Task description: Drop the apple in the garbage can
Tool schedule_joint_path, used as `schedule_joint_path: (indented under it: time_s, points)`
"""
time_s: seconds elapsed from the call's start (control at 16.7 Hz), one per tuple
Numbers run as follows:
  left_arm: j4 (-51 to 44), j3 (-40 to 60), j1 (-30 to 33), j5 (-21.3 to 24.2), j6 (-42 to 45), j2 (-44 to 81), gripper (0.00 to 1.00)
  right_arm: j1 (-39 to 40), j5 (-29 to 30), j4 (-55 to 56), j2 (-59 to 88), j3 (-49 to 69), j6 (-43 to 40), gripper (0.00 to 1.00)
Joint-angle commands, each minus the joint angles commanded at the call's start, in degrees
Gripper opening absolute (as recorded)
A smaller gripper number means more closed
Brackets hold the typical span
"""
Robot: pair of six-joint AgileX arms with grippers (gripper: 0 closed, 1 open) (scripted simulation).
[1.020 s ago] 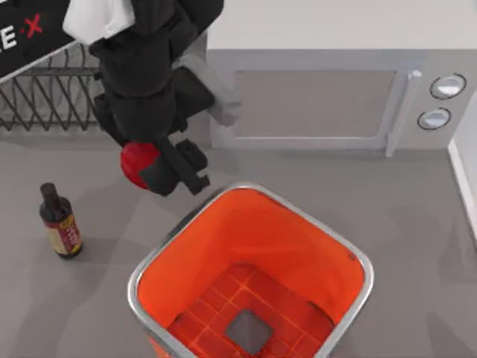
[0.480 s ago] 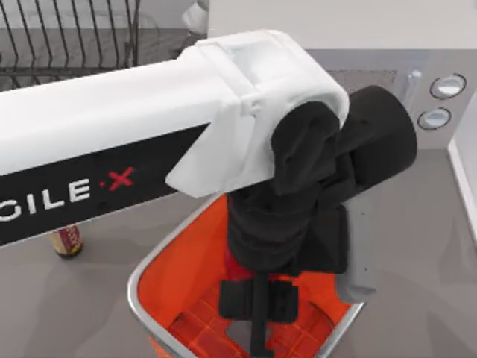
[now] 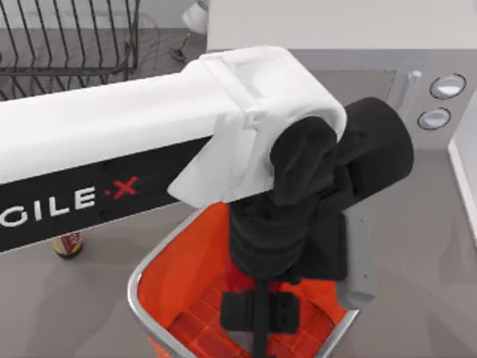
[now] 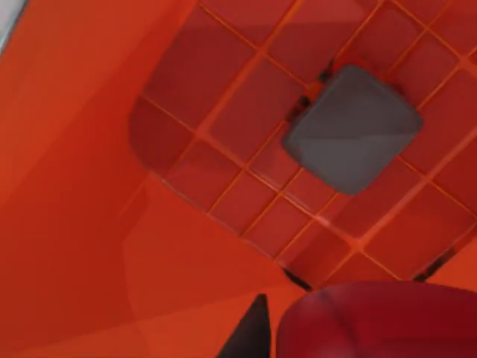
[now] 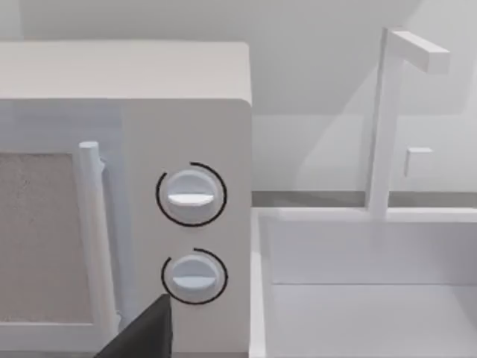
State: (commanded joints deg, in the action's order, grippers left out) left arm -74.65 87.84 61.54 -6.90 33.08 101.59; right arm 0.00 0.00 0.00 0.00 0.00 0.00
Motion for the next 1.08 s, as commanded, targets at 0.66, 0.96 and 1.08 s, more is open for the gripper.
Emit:
schedule_joint_path:
  time_s: [0.66, 0.96, 1.08]
  points:
    - [13.36, -11.94, -0.55, 0.68, 1.38, 1.50, 0.00, 0.00, 0.00, 0.00, 0.00, 0.00, 0.00, 1.00]
    - [13.36, -11.94, -0.55, 0.68, 1.38, 1.50, 0.38, 0.00, 0.00, 0.00, 0.00, 0.00, 0.00, 1.00]
    - [13.36, -11.94, -0.55, 0.68, 1.38, 1.50, 0.53, 0.00, 0.00, 0.00, 0.00, 0.00, 0.00, 1.00]
